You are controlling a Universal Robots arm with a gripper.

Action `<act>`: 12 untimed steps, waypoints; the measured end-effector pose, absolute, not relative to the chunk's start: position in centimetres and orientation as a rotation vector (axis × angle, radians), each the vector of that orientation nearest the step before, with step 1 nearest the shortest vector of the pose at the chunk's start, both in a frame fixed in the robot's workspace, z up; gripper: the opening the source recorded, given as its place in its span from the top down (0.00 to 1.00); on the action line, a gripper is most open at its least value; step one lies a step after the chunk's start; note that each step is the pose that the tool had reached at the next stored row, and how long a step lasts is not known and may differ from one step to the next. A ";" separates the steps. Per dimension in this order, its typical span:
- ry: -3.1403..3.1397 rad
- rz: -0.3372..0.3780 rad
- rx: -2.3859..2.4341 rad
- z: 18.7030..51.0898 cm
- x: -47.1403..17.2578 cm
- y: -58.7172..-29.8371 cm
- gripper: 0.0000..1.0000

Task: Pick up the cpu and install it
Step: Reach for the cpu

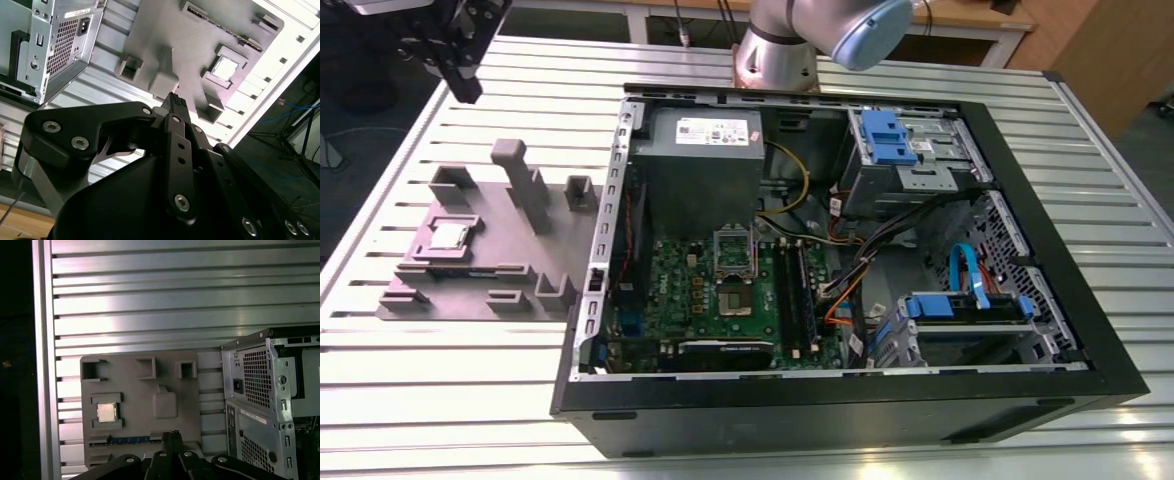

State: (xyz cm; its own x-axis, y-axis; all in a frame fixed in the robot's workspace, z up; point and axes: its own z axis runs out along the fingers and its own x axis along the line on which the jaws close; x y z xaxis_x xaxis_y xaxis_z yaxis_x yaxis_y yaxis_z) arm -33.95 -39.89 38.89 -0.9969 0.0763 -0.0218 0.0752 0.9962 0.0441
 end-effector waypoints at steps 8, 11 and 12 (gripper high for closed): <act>3.115 0.068 0.118 38.9 -34.1 -39.9 0.89; 3.115 0.068 0.118 38.9 -34.1 -39.9 0.89; 3.115 0.068 0.118 38.9 -34.1 -39.9 0.89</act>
